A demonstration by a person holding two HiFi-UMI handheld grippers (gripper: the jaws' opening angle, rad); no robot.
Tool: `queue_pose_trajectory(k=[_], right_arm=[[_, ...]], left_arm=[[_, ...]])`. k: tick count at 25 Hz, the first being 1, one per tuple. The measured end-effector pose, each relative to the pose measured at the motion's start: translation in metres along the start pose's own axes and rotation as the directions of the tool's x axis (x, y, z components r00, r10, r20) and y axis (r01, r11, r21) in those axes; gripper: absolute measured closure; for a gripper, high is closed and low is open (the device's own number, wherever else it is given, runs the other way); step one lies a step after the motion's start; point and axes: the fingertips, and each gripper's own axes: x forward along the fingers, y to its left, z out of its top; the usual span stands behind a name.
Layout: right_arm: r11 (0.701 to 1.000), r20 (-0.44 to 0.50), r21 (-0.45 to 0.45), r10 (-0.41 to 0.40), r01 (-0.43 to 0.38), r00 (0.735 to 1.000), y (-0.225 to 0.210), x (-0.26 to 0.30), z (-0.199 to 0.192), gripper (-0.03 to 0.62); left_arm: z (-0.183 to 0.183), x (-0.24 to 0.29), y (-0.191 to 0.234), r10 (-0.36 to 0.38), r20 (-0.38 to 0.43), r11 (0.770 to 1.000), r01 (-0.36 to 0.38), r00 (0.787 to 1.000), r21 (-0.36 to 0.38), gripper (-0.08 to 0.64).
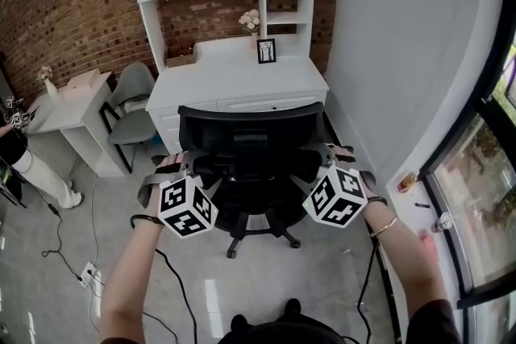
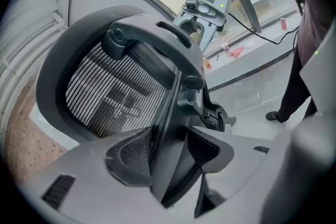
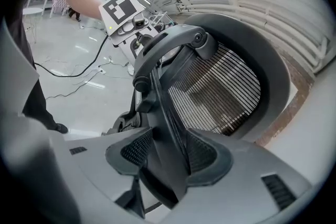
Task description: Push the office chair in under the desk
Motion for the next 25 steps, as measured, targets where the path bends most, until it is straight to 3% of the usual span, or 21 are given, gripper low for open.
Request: queue_pose_trajectory(k=[8,21,25], right_arm=[[0.999,-0.015,0.017,0.043,-0.042,0.999,-0.026,0.015,-0.023,0.385],[0.997,-0.014,0.018,0.07,-0.07,0.997,-0.05,0.018,-0.052,0.377],[0.998,-0.017,0.027,0.057,-0.056,0.998,-0.051,0.015,-0.05,0.377]], left_arm=[[0.018,0.027,0.015,-0.03,0.016,0.997,0.031,0.999,-0.066,0.345],[0.044,0.042,0.013,0.014,0.001,0.999,-0.014,1.0,-0.043,0.347],[0.045,0.039,0.012,-0.01,-0.007,0.999,0.009,1.0,-0.049,0.347]])
